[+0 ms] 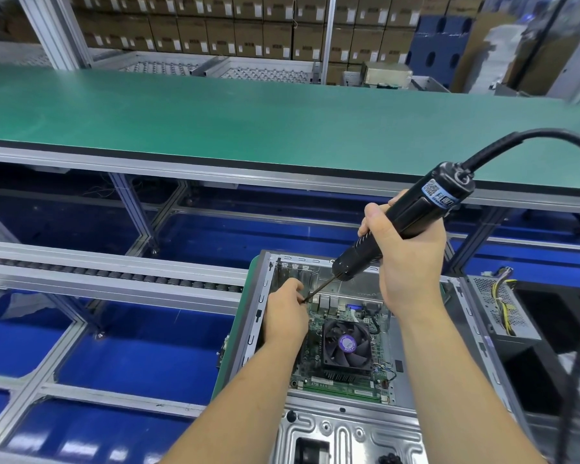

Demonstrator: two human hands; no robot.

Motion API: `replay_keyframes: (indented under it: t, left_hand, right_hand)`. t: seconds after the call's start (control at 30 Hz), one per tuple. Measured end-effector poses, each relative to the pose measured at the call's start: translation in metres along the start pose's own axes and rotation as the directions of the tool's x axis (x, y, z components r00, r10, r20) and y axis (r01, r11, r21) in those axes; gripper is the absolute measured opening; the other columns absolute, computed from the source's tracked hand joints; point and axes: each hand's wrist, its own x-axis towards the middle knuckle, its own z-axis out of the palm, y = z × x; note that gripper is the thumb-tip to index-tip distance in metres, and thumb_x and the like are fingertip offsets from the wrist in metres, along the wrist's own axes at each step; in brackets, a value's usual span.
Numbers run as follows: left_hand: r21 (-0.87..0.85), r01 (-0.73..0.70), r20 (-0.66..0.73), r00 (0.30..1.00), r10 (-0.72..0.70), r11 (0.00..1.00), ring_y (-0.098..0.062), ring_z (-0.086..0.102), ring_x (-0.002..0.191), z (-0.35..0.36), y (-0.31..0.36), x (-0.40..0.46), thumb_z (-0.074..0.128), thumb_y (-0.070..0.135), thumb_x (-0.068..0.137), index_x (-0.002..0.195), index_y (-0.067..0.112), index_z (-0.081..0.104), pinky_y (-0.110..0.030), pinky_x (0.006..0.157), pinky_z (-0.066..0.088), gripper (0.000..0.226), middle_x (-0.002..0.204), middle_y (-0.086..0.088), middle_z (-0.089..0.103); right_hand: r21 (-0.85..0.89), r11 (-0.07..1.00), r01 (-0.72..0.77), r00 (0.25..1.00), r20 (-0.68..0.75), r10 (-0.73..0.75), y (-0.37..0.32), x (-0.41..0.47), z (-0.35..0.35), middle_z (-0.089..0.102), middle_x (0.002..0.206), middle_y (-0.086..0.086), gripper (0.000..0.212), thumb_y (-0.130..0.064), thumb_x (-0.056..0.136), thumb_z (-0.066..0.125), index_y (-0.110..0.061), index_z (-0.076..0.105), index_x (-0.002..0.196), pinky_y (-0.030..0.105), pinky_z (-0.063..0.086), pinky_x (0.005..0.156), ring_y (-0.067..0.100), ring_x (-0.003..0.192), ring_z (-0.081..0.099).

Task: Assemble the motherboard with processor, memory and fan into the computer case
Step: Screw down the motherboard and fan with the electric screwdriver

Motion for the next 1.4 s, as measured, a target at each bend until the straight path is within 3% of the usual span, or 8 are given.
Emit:
replay_keyframes:
  t: [0.23, 0.4, 0.53, 0.83, 0.97, 1.03, 1.13, 1.4]
  left_hand:
    - [0.169, -0.121, 0.057, 0.992, 0.113, 0.978, -0.018, 0.062, 0.083, -0.001, 0.002, -0.003, 0.058, -0.003, 0.09, 0.113, 0.022, 0.058, -0.035, 0.073, 0.058, 0.034, 0.095, 0.003, 0.065]
    - [0.285, -0.175, 0.095, 0.983, 0.154, 0.942, -0.021, 0.06, 0.085, -0.003, 0.006, -0.005, 0.055, -0.004, 0.089, 0.109, 0.021, 0.057, -0.04, 0.071, 0.057, 0.032, 0.093, -0.001, 0.064]
    - [0.312, -0.167, 0.086, 0.985, 0.148, 0.935, -0.022, 0.059, 0.082, -0.004, 0.007, -0.005, 0.057, -0.003, 0.088, 0.107, 0.02, 0.055, -0.039, 0.07, 0.057, 0.03, 0.091, -0.002, 0.063]
    - [0.327, -0.134, 0.085, 0.99, 0.112, 0.935, -0.021, 0.058, 0.074, -0.002, 0.008, -0.005, 0.056, -0.005, 0.087, 0.101, 0.021, 0.052, -0.041, 0.066, 0.058, 0.03, 0.086, -0.002, 0.059]
    - [0.326, -0.021, 0.065, 0.998, 0.0, 0.945, -0.021, 0.061, 0.09, -0.006, 0.009, -0.005, 0.068, 0.009, 0.088, 0.111, 0.017, 0.051, -0.03, 0.064, 0.049, 0.03, 0.105, -0.002, 0.059]
    - [0.375, 0.044, 0.097, 0.992, -0.086, 0.926, -0.021, 0.058, 0.098, -0.007, 0.008, -0.007, 0.07, 0.021, 0.09, 0.116, 0.012, 0.054, -0.028, 0.066, 0.043, 0.032, 0.114, -0.005, 0.056]
    - [0.52, 0.029, 0.213, 0.964, -0.162, 0.853, -0.021, 0.056, 0.084, -0.006, 0.004, -0.009, 0.064, 0.019, 0.092, 0.11, 0.01, 0.063, -0.03, 0.063, 0.044, 0.02, 0.108, -0.006, 0.063]
    - [0.616, -0.115, 0.367, 0.917, -0.155, 0.779, -0.023, 0.055, 0.072, -0.002, 0.005, -0.011, 0.057, 0.02, 0.092, 0.099, 0.013, 0.062, -0.027, 0.054, 0.036, 0.011, 0.085, -0.002, 0.059]
  right_hand:
    - [-0.033, 0.999, -0.018, 0.998, 0.064, 0.02, 0.002, 0.0, -0.003, 0.065, 0.079, 0.001, 0.016, -0.034, 0.073, 0.08, -0.04, 0.067, 0.079, 0.049, 0.055, 0.082, 0.029, 0.079, 0.061]
    - [-0.089, 0.996, -0.001, 0.998, 0.067, 0.007, 0.006, 0.0, 0.003, 0.067, 0.077, 0.001, 0.018, -0.036, 0.073, 0.081, -0.038, 0.065, 0.079, 0.037, 0.057, 0.076, 0.026, 0.074, 0.063]
    - [-0.125, 0.992, -0.001, 0.997, 0.074, 0.01, 0.013, -0.002, 0.007, 0.068, 0.078, 0.001, 0.022, -0.038, 0.074, 0.082, -0.034, 0.062, 0.081, 0.032, 0.058, 0.074, 0.033, 0.075, 0.065]
    - [-0.158, 0.987, -0.031, 0.996, 0.073, 0.043, 0.025, -0.001, 0.008, 0.069, 0.079, 0.002, 0.044, -0.039, 0.074, 0.081, -0.004, 0.06, 0.093, 0.04, 0.058, 0.079, 0.031, 0.078, 0.067]
    - [-0.173, 0.984, -0.034, 0.996, 0.077, 0.048, 0.031, 0.0, 0.006, 0.069, 0.079, 0.001, 0.047, -0.039, 0.074, 0.081, 0.0, 0.06, 0.093, 0.039, 0.057, 0.079, 0.032, 0.079, 0.068]
    - [-0.175, 0.984, -0.038, 0.996, 0.079, 0.052, 0.035, -0.001, 0.007, 0.069, 0.08, 0.002, 0.051, -0.04, 0.073, 0.081, 0.002, 0.06, 0.095, 0.032, 0.057, 0.077, 0.029, 0.08, 0.068]
    - [-0.205, 0.978, -0.038, 0.994, 0.091, 0.058, 0.041, -0.001, 0.011, 0.067, 0.077, -0.007, 0.044, -0.038, 0.074, 0.081, -0.004, 0.059, 0.093, 0.016, 0.052, 0.071, 0.011, 0.073, 0.065]
    - [-0.282, 0.958, -0.047, 0.988, 0.13, 0.086, 0.068, -0.001, 0.017, 0.065, 0.072, -0.013, 0.038, -0.023, 0.078, 0.081, 0.002, 0.058, 0.092, 0.009, 0.048, 0.068, 0.0, 0.067, 0.06]
